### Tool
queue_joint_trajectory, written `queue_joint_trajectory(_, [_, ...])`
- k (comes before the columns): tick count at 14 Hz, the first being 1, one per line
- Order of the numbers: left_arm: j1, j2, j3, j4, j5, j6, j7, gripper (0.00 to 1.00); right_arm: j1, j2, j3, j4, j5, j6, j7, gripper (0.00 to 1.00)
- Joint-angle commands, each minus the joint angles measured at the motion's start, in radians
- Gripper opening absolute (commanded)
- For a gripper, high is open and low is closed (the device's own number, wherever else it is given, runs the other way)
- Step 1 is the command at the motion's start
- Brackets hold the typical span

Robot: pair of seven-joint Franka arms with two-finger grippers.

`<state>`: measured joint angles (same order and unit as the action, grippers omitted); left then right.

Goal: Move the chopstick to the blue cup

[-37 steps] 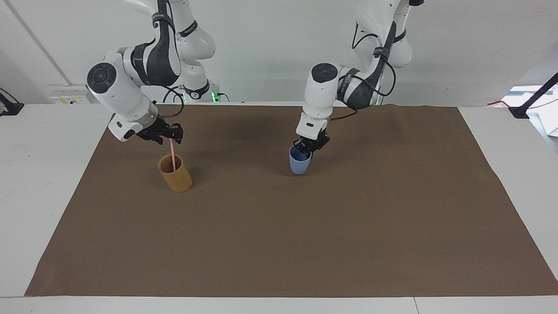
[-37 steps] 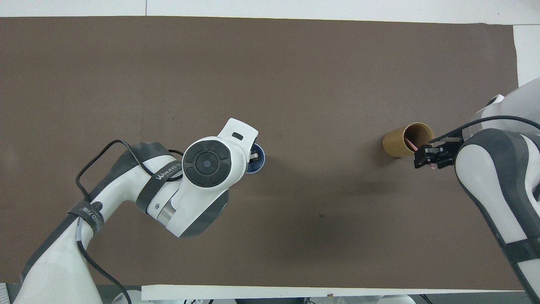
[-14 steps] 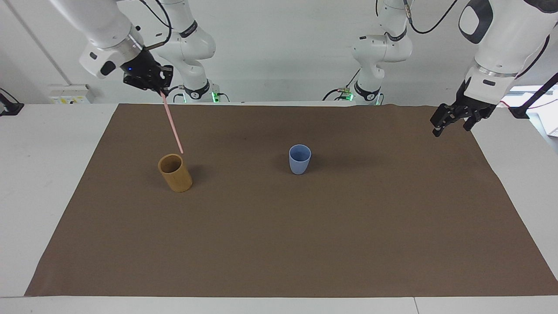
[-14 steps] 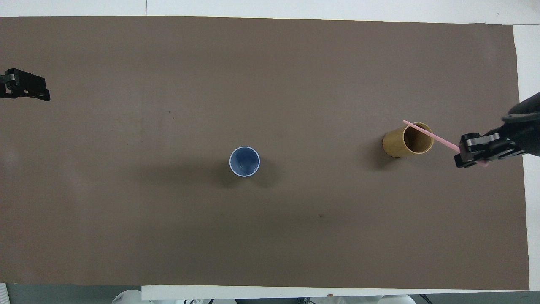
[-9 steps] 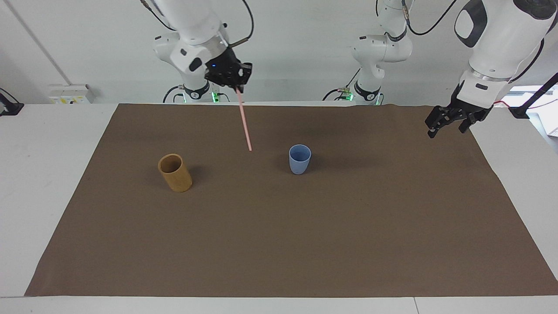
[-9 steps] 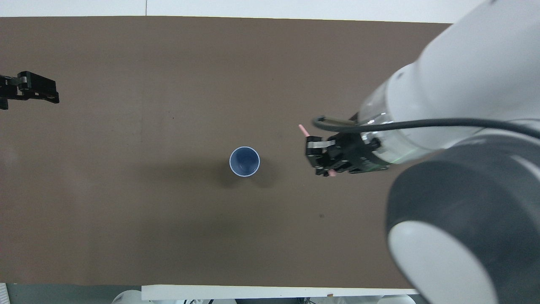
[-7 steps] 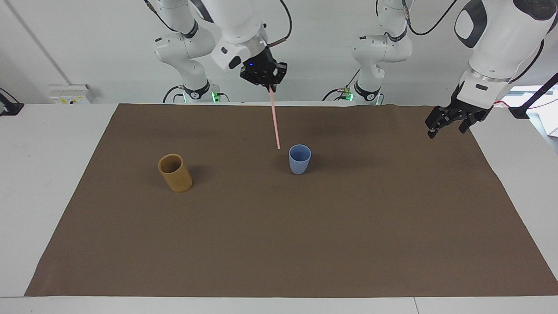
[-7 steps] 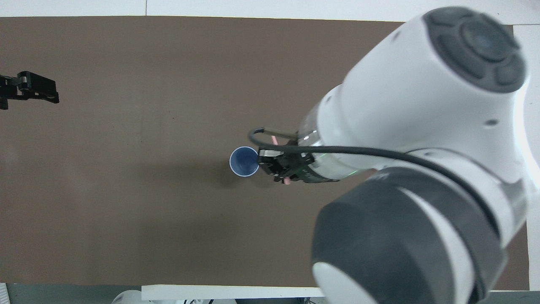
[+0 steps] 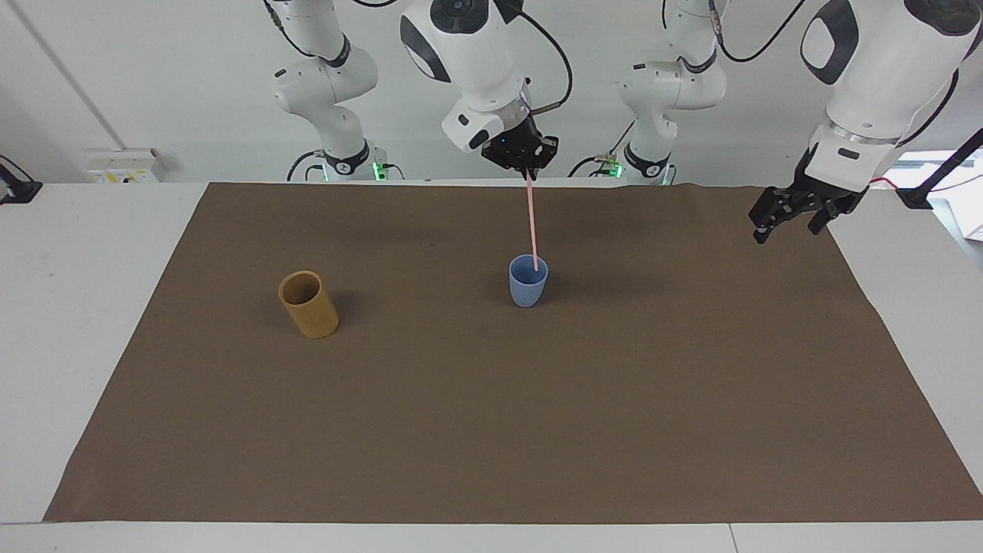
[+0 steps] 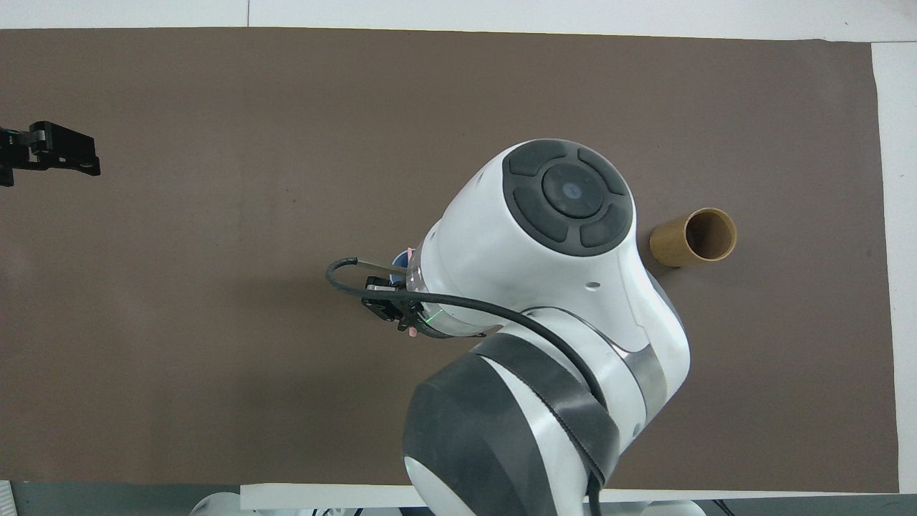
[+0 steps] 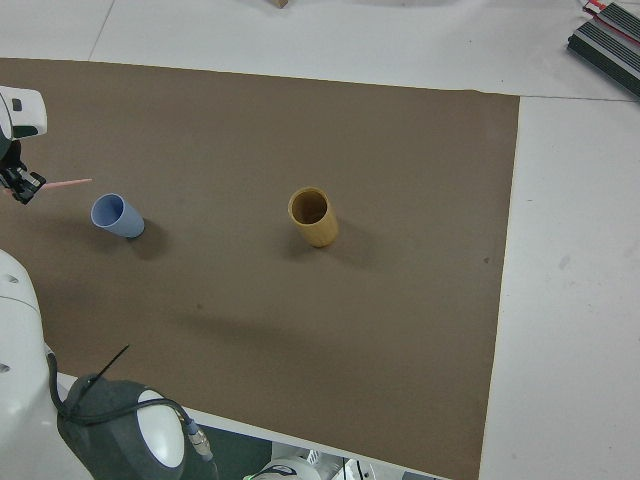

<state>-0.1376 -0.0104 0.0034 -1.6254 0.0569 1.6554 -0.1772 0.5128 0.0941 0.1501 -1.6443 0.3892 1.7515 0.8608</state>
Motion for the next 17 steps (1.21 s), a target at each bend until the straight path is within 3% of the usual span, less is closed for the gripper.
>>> queue_joint_trajectory(1, [0.001,-0.002,0.000,0.001,0.001,-0.013,0.005,0.99,-0.004,-0.040,-0.003,-0.089,0.049,0.061,0.001,0.01])
queue_joint_trajectory(7, [0.003,-0.002,0.000,0.001,0.001,-0.013,0.005,0.99,-0.005,-0.065,-0.003,-0.182,0.053,0.086,-0.002,0.04])
queue_joint_trajectory(9, [0.003,-0.003,0.000,0.001,0.001,-0.013,0.005,0.99,-0.004,-0.071,-0.001,-0.195,0.053,0.108,-0.002,0.10])
queue_joint_trajectory(11, [0.003,-0.002,0.000,0.001,0.001,-0.014,0.005,1.00,-0.007,-0.071,-0.003,-0.195,0.053,0.112,-0.005,0.38])
queue_joint_trajectory(12, [0.003,-0.002,0.000,0.001,0.001,-0.013,0.005,1.00,-0.007,-0.071,-0.003,-0.193,0.051,0.118,-0.012,0.72])
queue_joint_trajectory(13, [0.003,-0.002,0.000,0.001,0.001,-0.013,0.005,1.00,-0.008,-0.070,-0.003,-0.189,0.049,0.128,-0.028,1.00])
queue_joint_trajectory(17, [0.003,-0.003,0.000,0.001,0.001,-0.013,0.005,0.99,-0.039,-0.054,-0.006,-0.144,0.039,0.157,-0.036,1.00])
